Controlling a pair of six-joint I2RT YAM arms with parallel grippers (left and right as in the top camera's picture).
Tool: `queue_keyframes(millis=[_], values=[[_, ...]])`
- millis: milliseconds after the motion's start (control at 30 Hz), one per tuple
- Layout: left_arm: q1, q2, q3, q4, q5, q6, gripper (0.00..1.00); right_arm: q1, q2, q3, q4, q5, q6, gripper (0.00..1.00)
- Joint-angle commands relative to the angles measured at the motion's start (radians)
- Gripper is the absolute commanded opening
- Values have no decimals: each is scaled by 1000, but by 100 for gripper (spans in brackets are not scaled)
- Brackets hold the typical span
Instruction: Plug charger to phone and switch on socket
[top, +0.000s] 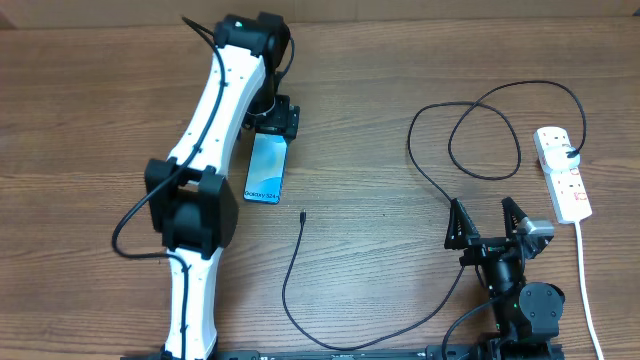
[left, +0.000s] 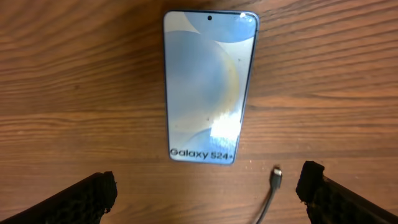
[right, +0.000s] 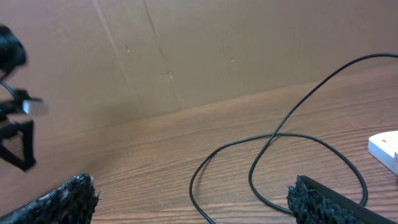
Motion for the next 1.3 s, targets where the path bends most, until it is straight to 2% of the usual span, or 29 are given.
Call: queue_keyframes(millis=[0,267,600,1267], values=[[5,-141,-63,34,-19,-18,95,-3,-10,-10,3,5,6,100],[2,-338,-511,360,11,-17,98,-3,-10,-10,3,5,6,100],[8,-335,-830,749,-27,-16,100,-3,-10,-10,3,5,6,100],[10,-335,-1012,977,-15,-7,100,-3,-10,-10,3,5,6,100]])
